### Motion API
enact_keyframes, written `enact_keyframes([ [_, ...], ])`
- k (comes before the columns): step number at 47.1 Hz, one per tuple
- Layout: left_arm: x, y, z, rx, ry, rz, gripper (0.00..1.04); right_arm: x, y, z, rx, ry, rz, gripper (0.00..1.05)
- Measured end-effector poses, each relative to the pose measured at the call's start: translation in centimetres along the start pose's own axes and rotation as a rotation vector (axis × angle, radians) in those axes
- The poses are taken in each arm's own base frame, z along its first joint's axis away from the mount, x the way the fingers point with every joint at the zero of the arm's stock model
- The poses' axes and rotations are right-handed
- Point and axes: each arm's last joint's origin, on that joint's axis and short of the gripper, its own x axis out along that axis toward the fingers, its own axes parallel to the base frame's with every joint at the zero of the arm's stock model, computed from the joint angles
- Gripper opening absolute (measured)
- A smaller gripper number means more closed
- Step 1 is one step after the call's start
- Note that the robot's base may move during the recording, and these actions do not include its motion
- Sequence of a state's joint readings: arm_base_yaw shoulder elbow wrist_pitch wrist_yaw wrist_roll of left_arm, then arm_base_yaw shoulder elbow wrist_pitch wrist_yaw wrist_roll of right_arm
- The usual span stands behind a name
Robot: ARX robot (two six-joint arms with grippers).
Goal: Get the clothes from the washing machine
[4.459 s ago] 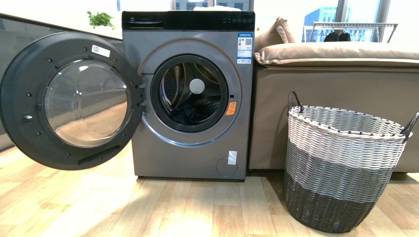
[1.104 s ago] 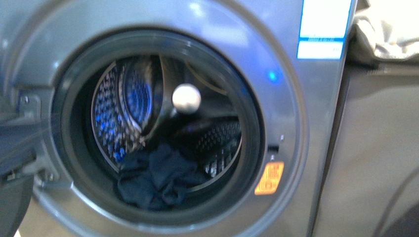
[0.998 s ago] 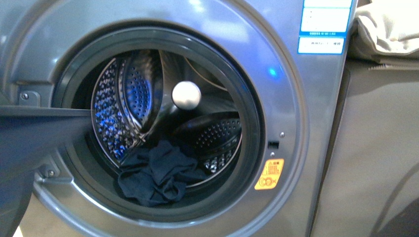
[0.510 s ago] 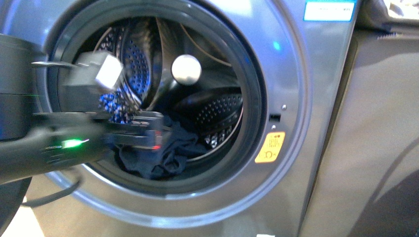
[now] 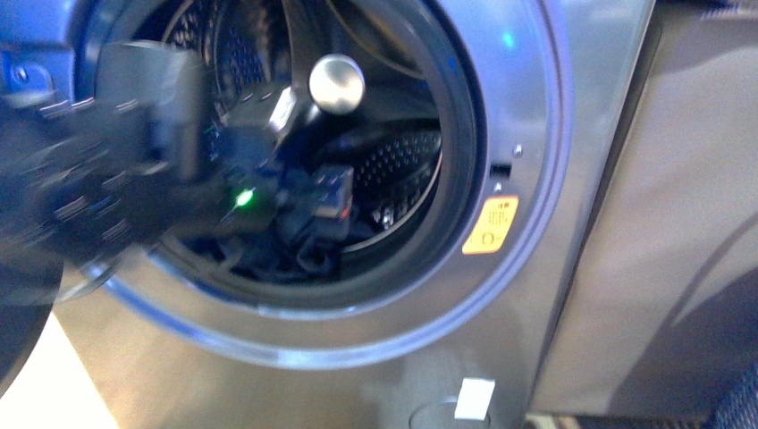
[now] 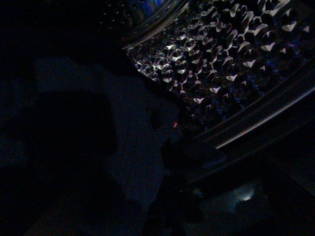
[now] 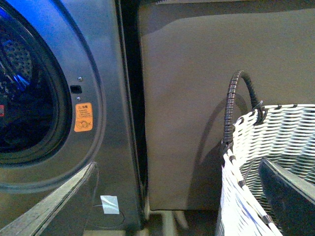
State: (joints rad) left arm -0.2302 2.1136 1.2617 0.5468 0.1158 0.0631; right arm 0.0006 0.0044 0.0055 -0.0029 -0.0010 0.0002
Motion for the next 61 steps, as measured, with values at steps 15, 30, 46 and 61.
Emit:
enact_keyframes([
  [15, 4.5, 1.9, 0.8, 0.07, 0.028, 0.054, 0.98, 0.0, 0.0, 0.0, 0.0, 0.0, 0.0, 0.97],
  [30, 7.5, 3.8, -0.8, 0.082, 0.15, 0.119, 0.98, 0.0, 0.0, 0.0, 0.0, 0.0, 0.0, 0.97],
  [46, 9.0, 4.1, -1.9, 0.057, 0.253, 0.18, 0.98, 0.0, 0.0, 0.0, 0.0, 0.0, 0.0, 0.97],
  [61, 9.1, 4.1, -2.5, 0.078, 0.365, 0.21, 0.85, 0.0, 0.0, 0.0, 0.0, 0.0, 0.0, 0.97],
])
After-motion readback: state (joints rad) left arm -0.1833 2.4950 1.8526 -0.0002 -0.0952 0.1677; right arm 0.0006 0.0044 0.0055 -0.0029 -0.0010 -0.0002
